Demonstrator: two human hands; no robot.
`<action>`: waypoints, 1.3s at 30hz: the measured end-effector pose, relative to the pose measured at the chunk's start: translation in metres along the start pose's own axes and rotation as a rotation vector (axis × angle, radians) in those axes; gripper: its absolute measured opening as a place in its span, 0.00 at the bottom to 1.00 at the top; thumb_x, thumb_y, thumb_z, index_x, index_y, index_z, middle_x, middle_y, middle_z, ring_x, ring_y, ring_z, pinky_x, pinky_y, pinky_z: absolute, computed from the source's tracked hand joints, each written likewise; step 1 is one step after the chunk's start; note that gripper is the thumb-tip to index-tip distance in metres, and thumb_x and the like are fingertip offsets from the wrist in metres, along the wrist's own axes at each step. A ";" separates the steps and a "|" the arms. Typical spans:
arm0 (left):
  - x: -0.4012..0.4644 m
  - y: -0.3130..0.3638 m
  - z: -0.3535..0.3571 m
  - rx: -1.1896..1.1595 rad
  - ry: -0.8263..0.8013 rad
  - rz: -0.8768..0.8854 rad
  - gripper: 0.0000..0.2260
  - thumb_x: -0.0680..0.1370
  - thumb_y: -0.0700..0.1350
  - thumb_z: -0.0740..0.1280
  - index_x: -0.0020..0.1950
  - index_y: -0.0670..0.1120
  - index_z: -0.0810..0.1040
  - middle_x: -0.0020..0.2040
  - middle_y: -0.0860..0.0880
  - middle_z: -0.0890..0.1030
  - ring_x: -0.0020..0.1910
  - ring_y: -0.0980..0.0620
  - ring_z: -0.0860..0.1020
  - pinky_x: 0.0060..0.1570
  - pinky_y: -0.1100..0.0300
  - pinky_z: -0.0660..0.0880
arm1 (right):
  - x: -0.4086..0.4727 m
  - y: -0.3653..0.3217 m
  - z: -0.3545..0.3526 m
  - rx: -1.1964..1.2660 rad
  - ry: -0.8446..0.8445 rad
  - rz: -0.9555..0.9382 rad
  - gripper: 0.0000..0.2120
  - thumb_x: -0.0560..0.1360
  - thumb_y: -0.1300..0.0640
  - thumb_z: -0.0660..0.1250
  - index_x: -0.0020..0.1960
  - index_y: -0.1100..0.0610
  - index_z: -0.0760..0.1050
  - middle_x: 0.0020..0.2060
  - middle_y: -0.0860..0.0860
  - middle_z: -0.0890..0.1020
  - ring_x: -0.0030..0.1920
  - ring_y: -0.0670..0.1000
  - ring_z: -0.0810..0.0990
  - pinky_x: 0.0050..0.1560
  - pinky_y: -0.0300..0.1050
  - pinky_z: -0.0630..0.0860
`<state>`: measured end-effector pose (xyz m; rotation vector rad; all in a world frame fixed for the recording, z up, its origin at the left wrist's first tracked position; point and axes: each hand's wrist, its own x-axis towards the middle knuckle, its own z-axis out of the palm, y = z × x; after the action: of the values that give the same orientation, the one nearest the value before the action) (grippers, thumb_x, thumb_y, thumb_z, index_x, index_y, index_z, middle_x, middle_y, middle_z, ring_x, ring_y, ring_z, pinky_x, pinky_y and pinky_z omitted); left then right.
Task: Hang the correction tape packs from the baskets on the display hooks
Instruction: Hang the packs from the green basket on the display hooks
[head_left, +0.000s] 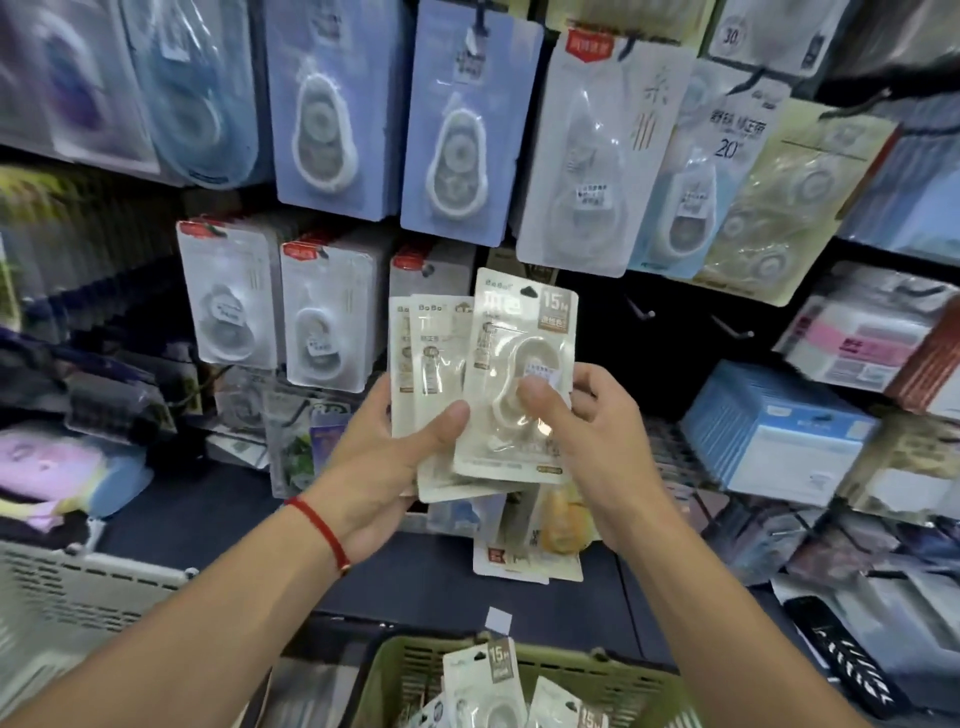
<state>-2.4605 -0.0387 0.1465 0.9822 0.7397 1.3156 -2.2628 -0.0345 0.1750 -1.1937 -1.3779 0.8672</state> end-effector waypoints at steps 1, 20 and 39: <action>0.000 0.003 -0.002 0.014 0.013 0.011 0.28 0.74 0.44 0.76 0.73 0.52 0.74 0.65 0.47 0.85 0.64 0.43 0.84 0.64 0.36 0.79 | 0.004 -0.001 0.002 0.015 0.011 0.004 0.21 0.73 0.39 0.77 0.60 0.48 0.78 0.52 0.46 0.89 0.52 0.49 0.88 0.58 0.60 0.83; 0.003 0.007 -0.022 0.352 0.354 0.391 0.24 0.75 0.43 0.79 0.68 0.57 0.77 0.59 0.60 0.86 0.58 0.59 0.85 0.54 0.62 0.83 | 0.082 0.037 0.033 -0.295 0.281 -0.018 0.27 0.80 0.39 0.69 0.75 0.49 0.72 0.67 0.49 0.81 0.67 0.51 0.79 0.69 0.53 0.75; 0.008 -0.011 0.003 0.212 0.179 0.285 0.29 0.68 0.55 0.83 0.66 0.54 0.78 0.60 0.52 0.87 0.59 0.51 0.86 0.56 0.51 0.84 | 0.008 0.022 0.010 -0.045 -0.232 0.052 0.17 0.79 0.48 0.74 0.65 0.49 0.76 0.54 0.45 0.87 0.55 0.46 0.87 0.50 0.38 0.83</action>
<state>-2.4519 -0.0313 0.1386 1.1816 0.9145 1.6124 -2.2675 -0.0202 0.1541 -1.1964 -1.5650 1.0424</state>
